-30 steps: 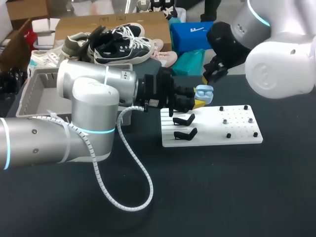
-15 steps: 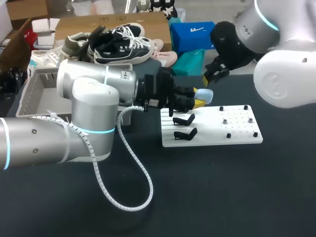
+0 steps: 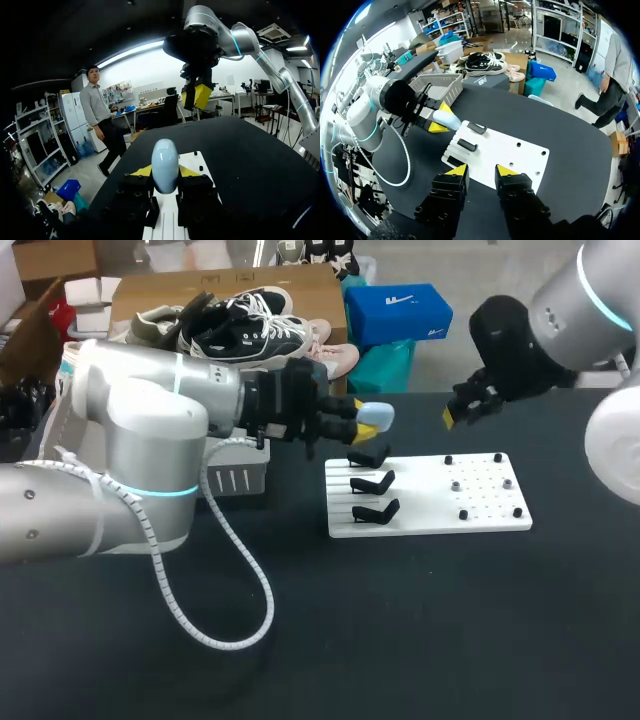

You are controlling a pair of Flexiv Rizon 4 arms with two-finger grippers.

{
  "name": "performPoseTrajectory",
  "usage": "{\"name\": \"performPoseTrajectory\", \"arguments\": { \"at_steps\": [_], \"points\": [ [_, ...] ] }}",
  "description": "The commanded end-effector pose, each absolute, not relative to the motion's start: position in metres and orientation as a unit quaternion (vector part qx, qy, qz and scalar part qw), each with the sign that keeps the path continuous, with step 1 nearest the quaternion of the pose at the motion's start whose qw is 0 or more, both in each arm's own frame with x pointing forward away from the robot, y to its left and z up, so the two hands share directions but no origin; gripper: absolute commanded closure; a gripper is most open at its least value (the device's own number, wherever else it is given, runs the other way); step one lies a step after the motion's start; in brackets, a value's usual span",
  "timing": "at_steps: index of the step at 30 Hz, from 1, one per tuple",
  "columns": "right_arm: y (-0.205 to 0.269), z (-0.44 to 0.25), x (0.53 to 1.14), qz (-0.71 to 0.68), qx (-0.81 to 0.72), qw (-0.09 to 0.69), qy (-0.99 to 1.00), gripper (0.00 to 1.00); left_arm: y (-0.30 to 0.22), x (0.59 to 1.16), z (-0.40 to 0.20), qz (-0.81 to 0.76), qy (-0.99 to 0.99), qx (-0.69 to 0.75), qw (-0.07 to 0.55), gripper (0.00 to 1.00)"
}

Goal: Pick up each earbud case from the left stands, insert the matching earbuds, close the lid, and place the case in the box.

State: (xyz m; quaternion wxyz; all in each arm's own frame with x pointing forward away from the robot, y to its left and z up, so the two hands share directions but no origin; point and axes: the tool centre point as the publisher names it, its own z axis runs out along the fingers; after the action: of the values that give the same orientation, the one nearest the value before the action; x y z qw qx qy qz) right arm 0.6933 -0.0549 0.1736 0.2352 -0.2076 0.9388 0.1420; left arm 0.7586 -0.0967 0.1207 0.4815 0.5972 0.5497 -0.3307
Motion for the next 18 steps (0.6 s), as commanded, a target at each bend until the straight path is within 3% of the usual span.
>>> {"name": "performPoseTrajectory", "arguments": {
  "at_steps": [1, 18],
  "points": [
    [-0.053, 0.169, 0.684, 0.136, -0.196, 0.256, 0.937, 0.69, -0.042, 0.744, 0.139, -0.300, 0.568, 0.590, 0.488, 1.00],
    [-0.021, 0.155, 0.690, 0.121, -0.155, 0.253, 0.947, 0.68, 0.097, 0.787, 0.126, -0.245, 0.634, 0.562, 0.471, 1.00]
  ]
}}
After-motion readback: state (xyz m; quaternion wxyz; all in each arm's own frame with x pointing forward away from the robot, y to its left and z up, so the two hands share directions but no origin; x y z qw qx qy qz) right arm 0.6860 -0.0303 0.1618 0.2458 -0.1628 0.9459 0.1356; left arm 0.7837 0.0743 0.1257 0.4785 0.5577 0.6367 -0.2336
